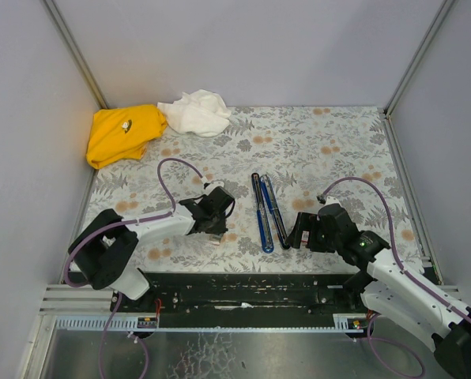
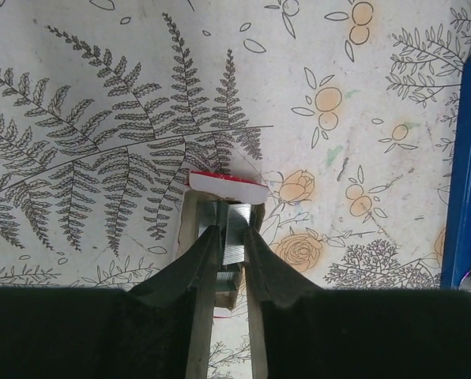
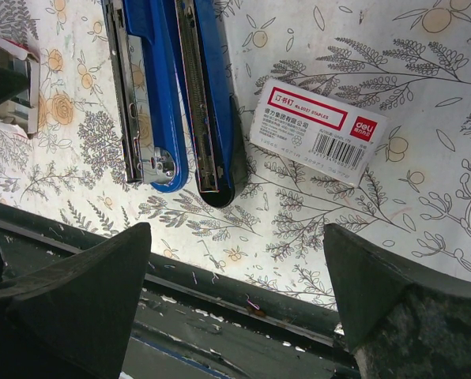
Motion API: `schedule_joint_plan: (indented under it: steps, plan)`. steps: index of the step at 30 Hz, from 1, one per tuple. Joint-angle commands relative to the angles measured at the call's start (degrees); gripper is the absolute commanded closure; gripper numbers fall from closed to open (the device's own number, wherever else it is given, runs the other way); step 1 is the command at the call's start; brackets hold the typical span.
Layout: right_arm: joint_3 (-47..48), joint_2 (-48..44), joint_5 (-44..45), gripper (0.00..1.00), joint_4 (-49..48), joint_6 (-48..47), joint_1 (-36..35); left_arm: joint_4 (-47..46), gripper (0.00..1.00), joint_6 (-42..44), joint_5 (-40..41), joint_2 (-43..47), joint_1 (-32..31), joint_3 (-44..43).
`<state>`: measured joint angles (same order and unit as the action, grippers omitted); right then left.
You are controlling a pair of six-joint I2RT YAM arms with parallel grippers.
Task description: Load the staples into the stapler
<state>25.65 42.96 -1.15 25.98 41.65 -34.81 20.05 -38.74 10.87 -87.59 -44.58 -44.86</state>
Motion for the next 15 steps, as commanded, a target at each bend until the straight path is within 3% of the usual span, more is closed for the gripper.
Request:
schedule_joint_plan:
  steps: [1, 15]
  plan:
    - [0.2, -0.6, -0.2, 0.04, -1.9, 0.3, 0.2, -1.5, 0.83, -0.4, 0.2, -1.6, 0.2, 1.2]
    - [0.3, -1.2, 0.2, 0.04, -1.5, 0.5, 0.2, -1.7, 0.91, -3.4, -1.2, 4.0, 0.3, 1.2]
